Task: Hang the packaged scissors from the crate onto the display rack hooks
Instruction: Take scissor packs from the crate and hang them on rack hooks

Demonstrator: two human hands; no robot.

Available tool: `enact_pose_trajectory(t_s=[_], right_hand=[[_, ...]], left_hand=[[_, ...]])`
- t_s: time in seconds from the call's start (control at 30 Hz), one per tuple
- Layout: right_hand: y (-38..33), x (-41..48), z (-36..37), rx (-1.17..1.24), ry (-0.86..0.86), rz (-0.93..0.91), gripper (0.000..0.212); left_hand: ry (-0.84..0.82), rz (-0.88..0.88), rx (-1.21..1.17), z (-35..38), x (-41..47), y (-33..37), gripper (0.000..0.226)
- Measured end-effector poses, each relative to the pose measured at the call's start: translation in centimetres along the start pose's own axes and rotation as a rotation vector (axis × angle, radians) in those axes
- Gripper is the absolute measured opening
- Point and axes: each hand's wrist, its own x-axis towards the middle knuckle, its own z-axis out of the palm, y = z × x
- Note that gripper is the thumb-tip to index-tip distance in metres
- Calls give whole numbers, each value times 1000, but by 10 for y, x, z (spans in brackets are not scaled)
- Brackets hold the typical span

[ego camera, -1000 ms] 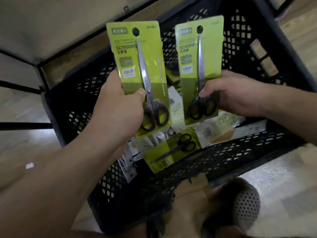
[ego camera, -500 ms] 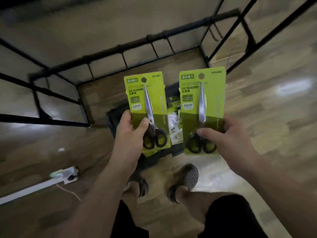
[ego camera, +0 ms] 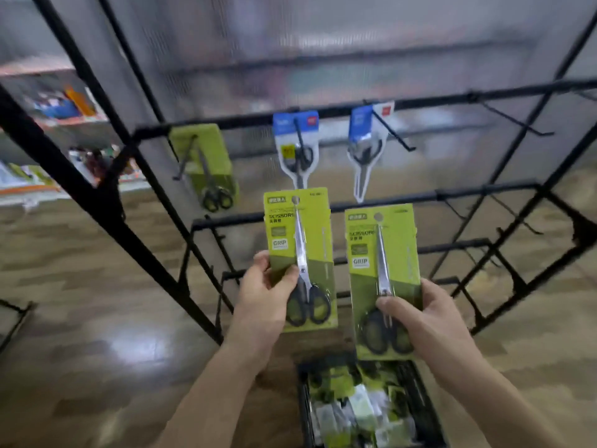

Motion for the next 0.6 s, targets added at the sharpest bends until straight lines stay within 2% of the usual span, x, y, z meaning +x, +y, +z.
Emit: enact_pose_trajectory(t_s=[0.13,0.37,0.6], right_hand=[[-27,-13,35,58,13,-30,5],[-57,-19,65,59,-66,-82,8],[-80,-14,92,18,-140,-138,12]], left_hand=[[44,56,-31,-40,0,14,12],[83,141,-99,-78,0,33,22],[139,115,-72,-106,15,34,18]])
